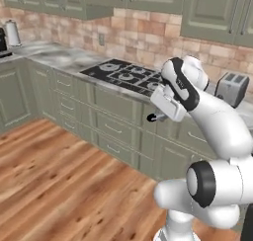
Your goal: Pick up the tongs from the counter and place them near the plate next to the oven.
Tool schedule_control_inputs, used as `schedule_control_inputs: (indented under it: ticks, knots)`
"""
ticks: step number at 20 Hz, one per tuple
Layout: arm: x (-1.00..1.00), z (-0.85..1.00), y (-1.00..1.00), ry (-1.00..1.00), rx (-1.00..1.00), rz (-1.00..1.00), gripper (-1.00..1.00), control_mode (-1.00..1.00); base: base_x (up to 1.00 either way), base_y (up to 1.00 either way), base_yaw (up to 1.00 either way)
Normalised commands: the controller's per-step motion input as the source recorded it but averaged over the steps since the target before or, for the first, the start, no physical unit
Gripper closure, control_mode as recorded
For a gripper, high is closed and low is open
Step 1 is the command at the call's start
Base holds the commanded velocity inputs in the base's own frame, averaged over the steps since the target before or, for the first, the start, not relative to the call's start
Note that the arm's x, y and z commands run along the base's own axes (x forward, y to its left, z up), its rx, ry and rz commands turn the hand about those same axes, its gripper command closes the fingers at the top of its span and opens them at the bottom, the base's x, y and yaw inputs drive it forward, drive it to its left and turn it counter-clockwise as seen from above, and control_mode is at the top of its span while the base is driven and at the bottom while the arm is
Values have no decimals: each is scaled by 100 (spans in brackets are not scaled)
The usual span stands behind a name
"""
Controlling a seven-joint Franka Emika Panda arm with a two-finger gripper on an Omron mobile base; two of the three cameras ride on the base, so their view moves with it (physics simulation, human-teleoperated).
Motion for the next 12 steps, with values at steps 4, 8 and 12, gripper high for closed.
schedule_control_inputs:
  ticks: [4,8,12]
  knots:
    - [0,0,0,0,0,0,100,100,65,14,-35]
    - [0,0,0,0,0,0,100,100,56,7,-44]
    - [0,0,0,0,0,0,100,100,49,-4,-42]
